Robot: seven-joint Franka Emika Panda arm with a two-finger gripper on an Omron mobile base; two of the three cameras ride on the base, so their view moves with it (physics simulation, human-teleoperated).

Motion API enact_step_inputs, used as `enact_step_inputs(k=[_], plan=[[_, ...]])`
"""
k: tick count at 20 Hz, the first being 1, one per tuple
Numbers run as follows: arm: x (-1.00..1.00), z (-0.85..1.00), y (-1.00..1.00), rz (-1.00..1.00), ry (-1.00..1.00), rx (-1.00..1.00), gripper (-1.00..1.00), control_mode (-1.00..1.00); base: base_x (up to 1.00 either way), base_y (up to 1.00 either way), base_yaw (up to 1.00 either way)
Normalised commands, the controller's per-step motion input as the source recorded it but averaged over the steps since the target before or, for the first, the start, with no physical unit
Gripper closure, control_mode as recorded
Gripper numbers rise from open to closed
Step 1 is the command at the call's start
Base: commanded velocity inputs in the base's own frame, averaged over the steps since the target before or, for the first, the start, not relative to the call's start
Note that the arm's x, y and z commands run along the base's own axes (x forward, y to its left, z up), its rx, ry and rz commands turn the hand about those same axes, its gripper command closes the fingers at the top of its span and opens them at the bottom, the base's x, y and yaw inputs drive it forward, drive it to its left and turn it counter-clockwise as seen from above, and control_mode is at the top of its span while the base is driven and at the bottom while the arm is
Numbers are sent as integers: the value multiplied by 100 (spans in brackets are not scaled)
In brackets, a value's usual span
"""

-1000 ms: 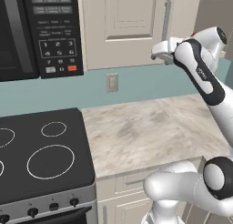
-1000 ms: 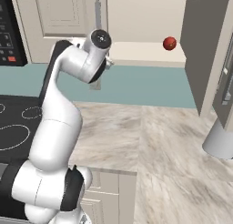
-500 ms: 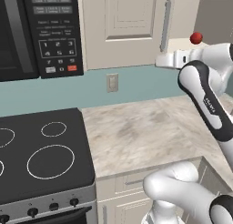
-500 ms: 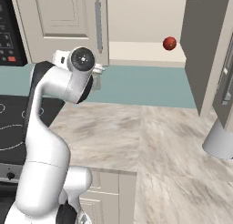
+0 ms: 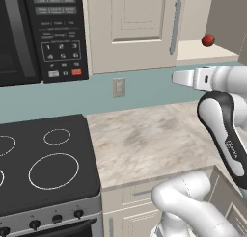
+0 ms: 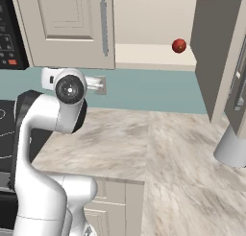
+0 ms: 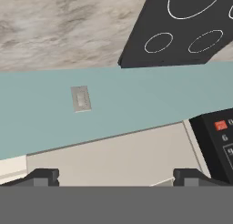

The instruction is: Pick the avocado and bread from the counter and place them on the plate. Then pick the jam from the cabinet and place it next to the plate. Lastly close the cabinet door.

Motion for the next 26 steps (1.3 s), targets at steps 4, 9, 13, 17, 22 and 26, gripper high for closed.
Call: enact_step_inputs(k=[4, 9, 13, 17, 22, 26], plan=[[-54, 20, -9, -3, -1, 2, -100, -100, 0, 0, 0], [-58, 19, -21, -4, 0, 6, -100, -100, 0, 0, 0], [-58, 15, -33, -11, 0, 11, -100, -100, 0, 0, 0], [-49, 2, -36, -20, 0, 12, -100, -100, 0, 0, 0], [-43, 0, -24, -22, 0, 7, -100, -100, 0, 0, 0], [-44, 0, -15, -29, 0, 9, -100, -100, 0, 0, 0]])
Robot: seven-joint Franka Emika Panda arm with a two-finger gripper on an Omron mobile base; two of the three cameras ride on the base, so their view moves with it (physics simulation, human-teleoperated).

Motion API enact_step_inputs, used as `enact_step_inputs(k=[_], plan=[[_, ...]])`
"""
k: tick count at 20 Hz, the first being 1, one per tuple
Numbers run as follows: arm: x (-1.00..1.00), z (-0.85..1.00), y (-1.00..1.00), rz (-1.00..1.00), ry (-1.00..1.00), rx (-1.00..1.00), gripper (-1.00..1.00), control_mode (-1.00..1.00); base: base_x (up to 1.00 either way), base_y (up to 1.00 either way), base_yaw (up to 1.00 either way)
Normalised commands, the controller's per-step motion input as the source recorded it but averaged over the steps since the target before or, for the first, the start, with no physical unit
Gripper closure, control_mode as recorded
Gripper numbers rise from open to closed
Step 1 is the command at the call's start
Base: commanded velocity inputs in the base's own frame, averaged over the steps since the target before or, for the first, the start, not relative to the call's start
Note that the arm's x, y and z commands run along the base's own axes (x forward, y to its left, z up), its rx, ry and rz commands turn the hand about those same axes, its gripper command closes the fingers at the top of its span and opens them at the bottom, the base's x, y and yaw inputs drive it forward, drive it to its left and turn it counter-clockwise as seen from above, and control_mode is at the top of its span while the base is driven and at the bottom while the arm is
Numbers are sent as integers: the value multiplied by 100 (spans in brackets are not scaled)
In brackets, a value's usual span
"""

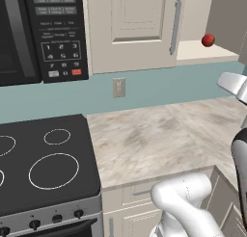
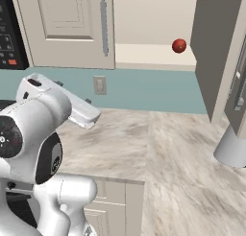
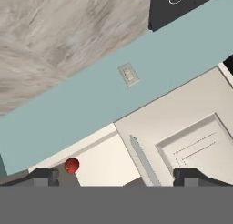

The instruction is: Pick the avocado and bread from the counter and place them on the plate. Then pick the jam from the cabinet and place it next to the plate. Lastly close the cabinet door.

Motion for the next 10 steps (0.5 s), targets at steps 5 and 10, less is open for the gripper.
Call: enact_step_inputs(k=[5, 10], plan=[[-38, 3, -24, -25, 0, 11, -100, -100, 0, 0, 0], [-38, 2, -41, -10, 0, 13, -100, -100, 0, 0, 0]])
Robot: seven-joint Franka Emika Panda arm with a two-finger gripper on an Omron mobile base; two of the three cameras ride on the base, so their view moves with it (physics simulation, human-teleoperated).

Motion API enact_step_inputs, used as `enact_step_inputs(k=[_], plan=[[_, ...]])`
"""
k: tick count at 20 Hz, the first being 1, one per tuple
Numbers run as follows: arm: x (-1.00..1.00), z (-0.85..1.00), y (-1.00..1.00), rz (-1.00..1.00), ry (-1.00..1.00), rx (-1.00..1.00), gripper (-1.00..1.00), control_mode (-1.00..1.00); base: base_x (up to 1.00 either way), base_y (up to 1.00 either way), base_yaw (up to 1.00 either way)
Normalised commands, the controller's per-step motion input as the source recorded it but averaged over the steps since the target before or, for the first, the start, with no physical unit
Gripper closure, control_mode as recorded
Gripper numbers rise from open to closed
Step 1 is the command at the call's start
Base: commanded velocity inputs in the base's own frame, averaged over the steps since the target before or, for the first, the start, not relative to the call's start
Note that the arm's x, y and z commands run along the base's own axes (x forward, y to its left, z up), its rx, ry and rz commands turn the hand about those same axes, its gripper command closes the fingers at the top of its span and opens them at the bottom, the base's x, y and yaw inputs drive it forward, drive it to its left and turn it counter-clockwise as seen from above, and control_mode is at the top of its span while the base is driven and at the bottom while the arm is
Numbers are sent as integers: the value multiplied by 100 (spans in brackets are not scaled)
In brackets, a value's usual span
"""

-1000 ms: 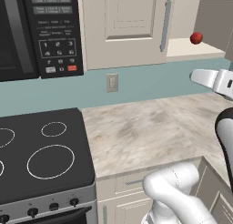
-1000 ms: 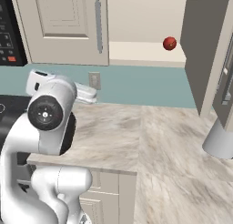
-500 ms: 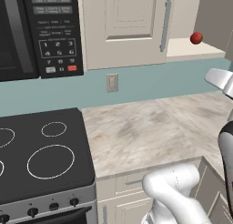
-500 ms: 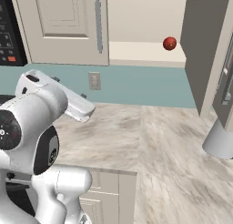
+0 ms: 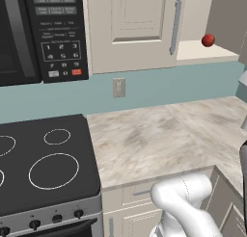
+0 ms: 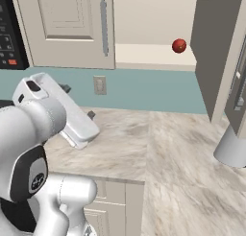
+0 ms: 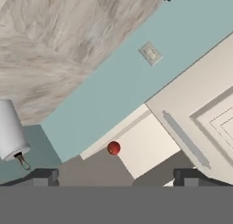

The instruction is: Pick the avocado and bread from the counter and place them on the plate. Then pick the jam from the cabinet and place it next to the plate. Lastly close the cabinet door.

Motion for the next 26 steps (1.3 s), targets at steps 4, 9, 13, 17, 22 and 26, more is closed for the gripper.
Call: enact_step_inputs(k=[4, 9, 13, 17, 22, 26], plan=[[-36, 2, -38, -2, 0, 16, -100, -100, 0, 0, 0], [-16, 6, -19, 0, 1, 17, -100, -100, 0, 0, 0], [-9, 9, -14, 0, 2, 18, -100, -100, 0, 0, 0], [-11, 8, -17, 0, 3, 18, -100, -100, 0, 0, 0], [-17, 3, -17, 0, 0, 18, -100, -100, 0, 0, 0], [-5, 0, -16, -1, 0, 16, -100, -100, 0, 0, 0]])
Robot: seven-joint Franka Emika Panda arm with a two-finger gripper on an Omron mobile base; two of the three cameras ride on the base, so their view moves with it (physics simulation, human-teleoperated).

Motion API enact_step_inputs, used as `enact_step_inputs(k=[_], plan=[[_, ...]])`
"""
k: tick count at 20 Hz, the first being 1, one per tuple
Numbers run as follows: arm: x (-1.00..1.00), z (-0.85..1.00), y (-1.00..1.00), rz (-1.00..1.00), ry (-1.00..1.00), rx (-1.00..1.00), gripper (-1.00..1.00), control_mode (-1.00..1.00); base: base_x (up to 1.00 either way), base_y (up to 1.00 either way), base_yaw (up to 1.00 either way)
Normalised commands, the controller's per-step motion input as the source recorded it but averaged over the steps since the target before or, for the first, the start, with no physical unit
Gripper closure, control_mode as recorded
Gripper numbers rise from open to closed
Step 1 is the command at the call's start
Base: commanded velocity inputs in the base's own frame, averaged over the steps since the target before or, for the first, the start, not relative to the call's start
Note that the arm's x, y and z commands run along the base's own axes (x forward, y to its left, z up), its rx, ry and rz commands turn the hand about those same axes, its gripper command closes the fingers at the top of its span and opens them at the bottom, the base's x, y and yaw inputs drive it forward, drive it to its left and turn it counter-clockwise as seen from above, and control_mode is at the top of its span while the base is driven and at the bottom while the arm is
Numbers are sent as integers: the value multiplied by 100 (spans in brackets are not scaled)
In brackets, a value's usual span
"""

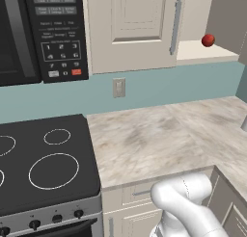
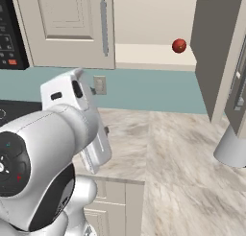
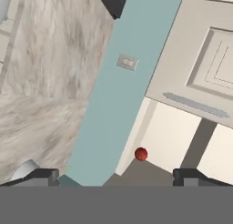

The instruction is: Pick the avocado and bread from the counter and place them on the plate. Then pick the jam from the cabinet and place it next to the plate. Lastly close the cabinet door.

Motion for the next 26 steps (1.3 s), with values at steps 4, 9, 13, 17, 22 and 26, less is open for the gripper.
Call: enact_step_inputs(k=[4, 9, 13, 17, 22, 26], plan=[[0, 0, -15, -3, 0, 14, -100, -100, 0, 0, 0], [-15, 0, -19, -8, -2, 8, -100, -100, 0, 0, 0], [-32, 0, -24, -12, -8, 0, -100, -100, 0, 0, 0], [-29, 0, -28, -12, -6, 1, -100, -100, 0, 0, 0], [-17, 0, -36, -9, -1, 4, -100, -100, 0, 0, 0], [-11, 0, -33, -10, 0, 7, -100, -100, 0, 0, 0]])
